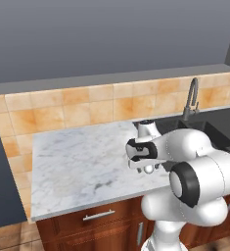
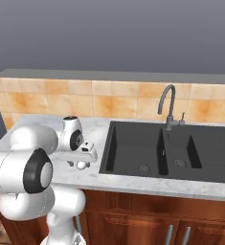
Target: Gather the eggs and milk located in the vicinity of the sink area and place them right next to the bowl.
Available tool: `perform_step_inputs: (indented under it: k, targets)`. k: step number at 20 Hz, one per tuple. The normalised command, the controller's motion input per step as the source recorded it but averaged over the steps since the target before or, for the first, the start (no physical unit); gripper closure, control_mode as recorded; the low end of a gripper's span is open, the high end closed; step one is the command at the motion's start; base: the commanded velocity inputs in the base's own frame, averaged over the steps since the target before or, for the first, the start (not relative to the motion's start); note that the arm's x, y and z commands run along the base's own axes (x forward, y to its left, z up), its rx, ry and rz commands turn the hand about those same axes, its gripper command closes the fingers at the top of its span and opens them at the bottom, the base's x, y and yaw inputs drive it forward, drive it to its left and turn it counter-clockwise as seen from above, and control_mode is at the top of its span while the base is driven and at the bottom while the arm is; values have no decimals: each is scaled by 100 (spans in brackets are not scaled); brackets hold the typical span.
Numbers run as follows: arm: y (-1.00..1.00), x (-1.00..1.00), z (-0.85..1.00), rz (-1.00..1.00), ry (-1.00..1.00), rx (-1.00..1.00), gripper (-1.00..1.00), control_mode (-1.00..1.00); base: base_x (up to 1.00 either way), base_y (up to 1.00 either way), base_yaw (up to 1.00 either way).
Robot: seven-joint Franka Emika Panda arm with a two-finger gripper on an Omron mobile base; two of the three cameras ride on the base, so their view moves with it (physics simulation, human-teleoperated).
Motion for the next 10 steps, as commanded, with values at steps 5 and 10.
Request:
perform_step_inputs:
  k: [5, 10]
  targets:
    - [0, 0, -1, 0, 0, 0, 100, -100, 0, 0, 0]
    - [0, 0, 0, 0, 0, 0, 100, -100, 0, 0, 0]
